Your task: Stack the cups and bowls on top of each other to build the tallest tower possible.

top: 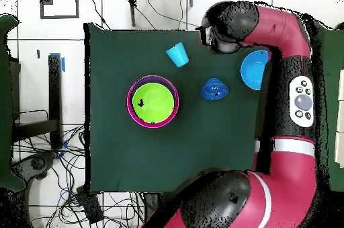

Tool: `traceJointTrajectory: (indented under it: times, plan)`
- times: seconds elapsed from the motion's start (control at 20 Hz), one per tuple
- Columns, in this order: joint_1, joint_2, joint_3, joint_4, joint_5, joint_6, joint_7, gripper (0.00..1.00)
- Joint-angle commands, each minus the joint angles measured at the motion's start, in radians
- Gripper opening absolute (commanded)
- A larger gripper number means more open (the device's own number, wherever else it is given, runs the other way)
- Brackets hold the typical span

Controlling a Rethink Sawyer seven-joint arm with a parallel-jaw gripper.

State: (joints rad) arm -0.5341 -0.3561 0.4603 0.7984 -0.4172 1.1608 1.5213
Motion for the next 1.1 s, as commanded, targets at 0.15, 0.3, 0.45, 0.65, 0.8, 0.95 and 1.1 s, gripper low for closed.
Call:
traceJointTrajectory:
  times: [0.15,0.3,0.45,0.65,0.8,0.95,1.1]
  plan:
    - [-0.002,0.106,0.051,-0.078,-0.078,0.103,-0.409,1.00]
    - [-0.002,0.109,0.045,-0.102,-0.073,0.132,-0.427,1.00]
    - [-0.005,0.098,0.035,-0.110,-0.066,0.162,-0.437,1.00]
    - [-0.003,0.051,0.017,-0.091,-0.058,0.201,-0.427,1.00]
    - [0.018,0.058,0.024,-0.156,-0.076,0.270,-0.435,1.00]
    - [0.025,0.055,0.028,-0.190,-0.087,0.317,-0.443,1.00]
    - [0.022,0.048,0.029,-0.195,-0.090,0.335,-0.454,1.00]
